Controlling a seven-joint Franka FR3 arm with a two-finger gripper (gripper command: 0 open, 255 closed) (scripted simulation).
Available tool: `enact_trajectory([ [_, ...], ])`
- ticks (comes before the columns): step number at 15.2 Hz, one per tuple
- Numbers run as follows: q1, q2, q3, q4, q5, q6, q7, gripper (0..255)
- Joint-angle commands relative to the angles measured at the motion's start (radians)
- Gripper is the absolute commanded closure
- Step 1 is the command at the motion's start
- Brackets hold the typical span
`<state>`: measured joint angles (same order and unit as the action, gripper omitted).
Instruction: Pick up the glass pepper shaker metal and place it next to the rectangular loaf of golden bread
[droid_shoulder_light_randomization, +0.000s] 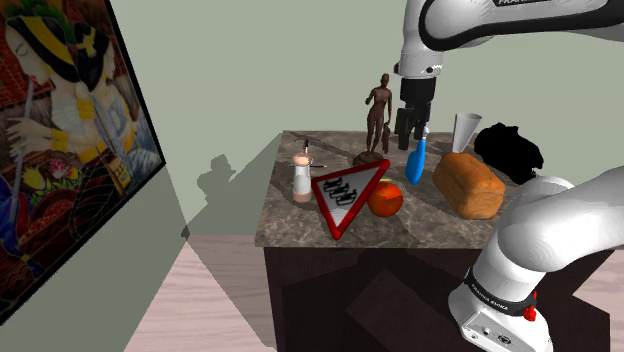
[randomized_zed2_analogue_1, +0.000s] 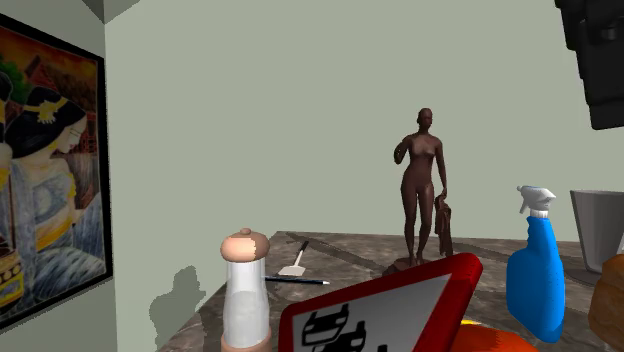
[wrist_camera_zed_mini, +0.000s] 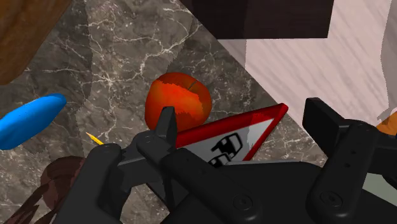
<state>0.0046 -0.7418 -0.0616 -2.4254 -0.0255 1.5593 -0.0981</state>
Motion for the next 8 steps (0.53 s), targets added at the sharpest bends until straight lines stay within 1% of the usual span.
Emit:
enact_trajectory([
  [1,0.0,0.0,0.0,0.0,0.0,0.0,0.0,0],
  [8,0.012,0.237,0.08,0.083,0.016,0.182,0.128,0],
])
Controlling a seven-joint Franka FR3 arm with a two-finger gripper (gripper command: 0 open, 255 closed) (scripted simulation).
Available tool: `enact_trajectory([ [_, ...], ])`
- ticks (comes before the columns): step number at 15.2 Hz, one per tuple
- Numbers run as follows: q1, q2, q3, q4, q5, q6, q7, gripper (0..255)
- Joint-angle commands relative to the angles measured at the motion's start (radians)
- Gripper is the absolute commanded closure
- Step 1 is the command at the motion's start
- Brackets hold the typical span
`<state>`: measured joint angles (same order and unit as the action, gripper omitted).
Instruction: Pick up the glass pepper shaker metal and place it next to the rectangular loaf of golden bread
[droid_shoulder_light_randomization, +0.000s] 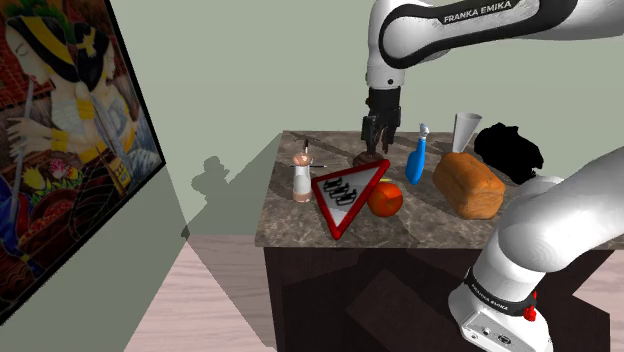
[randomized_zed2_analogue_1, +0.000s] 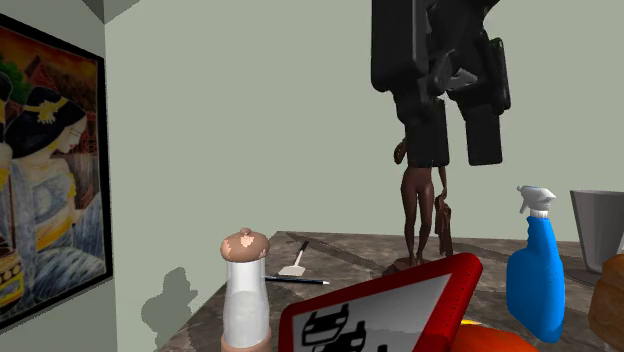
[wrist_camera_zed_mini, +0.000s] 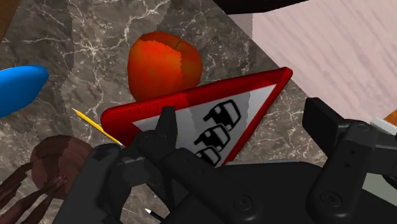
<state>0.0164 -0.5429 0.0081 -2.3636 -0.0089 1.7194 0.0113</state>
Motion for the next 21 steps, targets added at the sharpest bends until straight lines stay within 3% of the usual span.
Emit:
enact_trajectory([
  [1,0.001,0.074,0.02,0.039,-0.002,0.044,0.037,0],
  [10,0.004,0.41,0.093,0.261,-0.057,0.183,0.207,0],
  [19,0.031,0.763,0.114,0.602,-0.164,0.203,0.368,0],
  [21,0.033,0.779,0.112,0.608,-0.168,0.214,0.373,0],
])
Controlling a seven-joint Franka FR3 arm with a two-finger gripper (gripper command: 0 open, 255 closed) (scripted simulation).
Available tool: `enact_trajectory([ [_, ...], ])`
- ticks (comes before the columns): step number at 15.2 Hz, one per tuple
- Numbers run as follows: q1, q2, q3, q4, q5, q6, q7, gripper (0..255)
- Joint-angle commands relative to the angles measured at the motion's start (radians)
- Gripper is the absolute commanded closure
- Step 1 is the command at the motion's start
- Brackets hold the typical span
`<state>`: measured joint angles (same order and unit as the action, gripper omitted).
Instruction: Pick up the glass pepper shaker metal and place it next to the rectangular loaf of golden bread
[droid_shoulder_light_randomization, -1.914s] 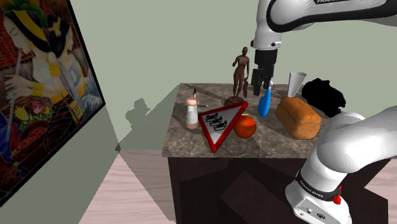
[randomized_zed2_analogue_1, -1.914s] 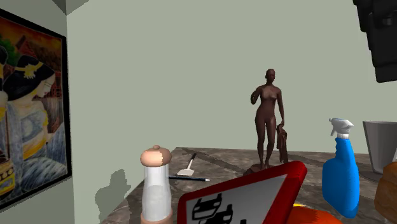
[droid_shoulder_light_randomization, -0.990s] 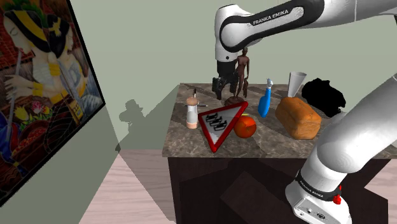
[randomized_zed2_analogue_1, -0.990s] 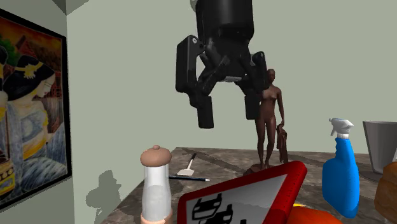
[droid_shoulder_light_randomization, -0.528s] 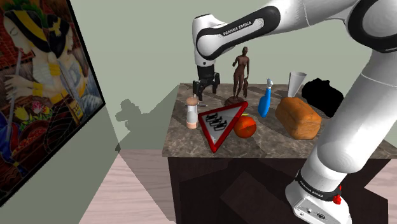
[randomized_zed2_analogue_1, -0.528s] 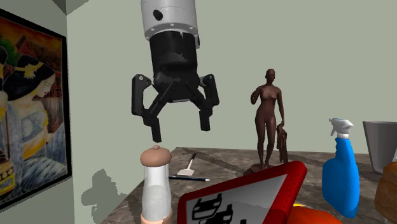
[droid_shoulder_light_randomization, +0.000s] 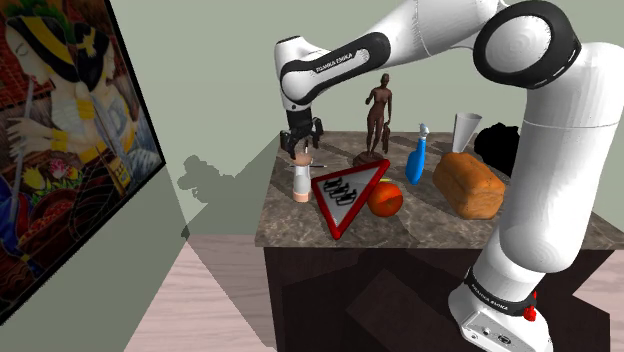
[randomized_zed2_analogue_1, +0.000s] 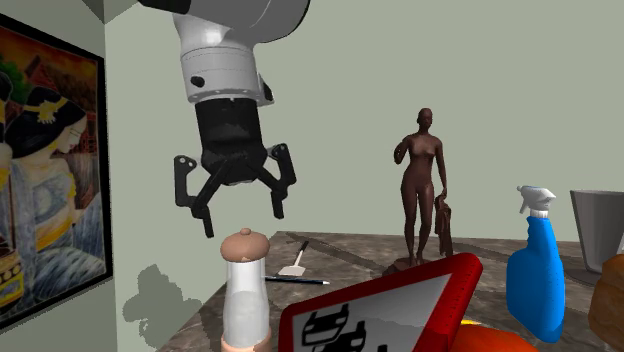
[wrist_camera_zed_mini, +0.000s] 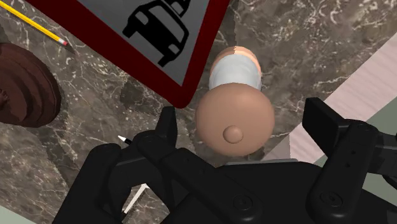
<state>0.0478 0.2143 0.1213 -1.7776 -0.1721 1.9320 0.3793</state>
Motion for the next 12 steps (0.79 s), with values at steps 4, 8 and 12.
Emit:
enact_trajectory([
  [4,-0.002,0.034,-0.005,-0.016,-0.01,0.051,0.008,0],
  [8,-0.004,0.043,-0.007,-0.038,-0.013,0.082,0.011,0],
  [12,-0.004,0.043,-0.007,-0.038,-0.013,0.082,0.011,0],
])
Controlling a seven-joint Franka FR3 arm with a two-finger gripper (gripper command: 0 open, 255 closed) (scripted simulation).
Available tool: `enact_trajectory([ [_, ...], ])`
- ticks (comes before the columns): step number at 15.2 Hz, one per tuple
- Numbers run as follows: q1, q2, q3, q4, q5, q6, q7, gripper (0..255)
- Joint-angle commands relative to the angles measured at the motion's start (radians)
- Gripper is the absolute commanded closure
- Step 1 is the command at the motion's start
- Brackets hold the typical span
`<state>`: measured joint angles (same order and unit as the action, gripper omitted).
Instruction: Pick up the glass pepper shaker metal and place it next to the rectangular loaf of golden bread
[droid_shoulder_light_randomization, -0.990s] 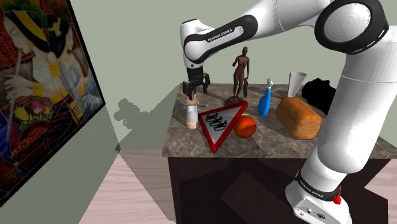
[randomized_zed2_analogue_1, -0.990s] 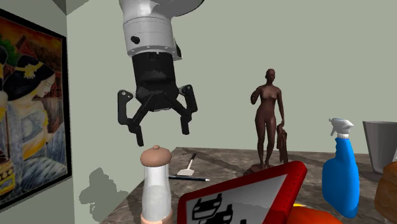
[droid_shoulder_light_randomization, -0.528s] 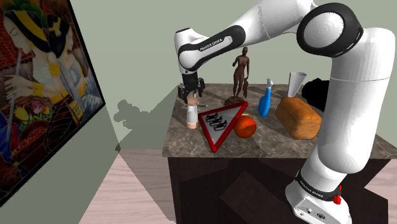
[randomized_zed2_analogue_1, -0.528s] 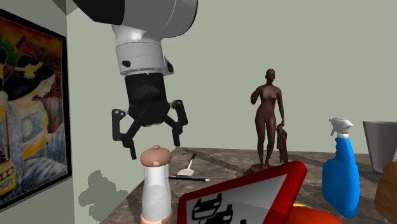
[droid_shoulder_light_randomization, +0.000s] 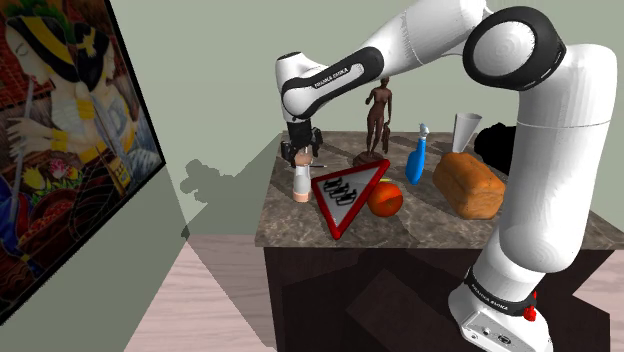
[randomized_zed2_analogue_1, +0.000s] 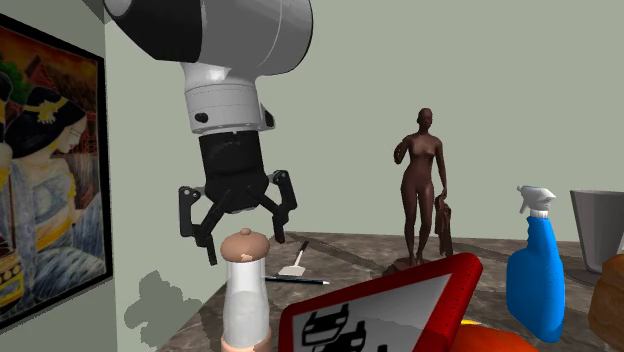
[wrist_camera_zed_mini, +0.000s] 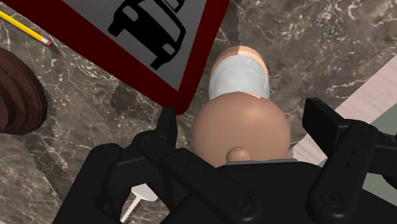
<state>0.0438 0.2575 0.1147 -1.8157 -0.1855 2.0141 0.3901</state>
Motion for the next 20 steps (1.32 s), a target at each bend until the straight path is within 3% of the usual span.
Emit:
enact_trajectory([
  [1,0.0,0.0,0.0,0.0,0.0,0.0,0.0,0],
  [2,0.0,0.0,0.0,0.0,0.0,0.0,0.0,0],
  [3,0.0,0.0,0.0,0.0,0.0,0.0,0.0,255],
  [12,0.0,0.0,0.0,0.0,0.0,0.0,0.0,255],
  [20,0.0,-0.032,0.003,0.065,0.011,-0.096,-0.017,255],
])
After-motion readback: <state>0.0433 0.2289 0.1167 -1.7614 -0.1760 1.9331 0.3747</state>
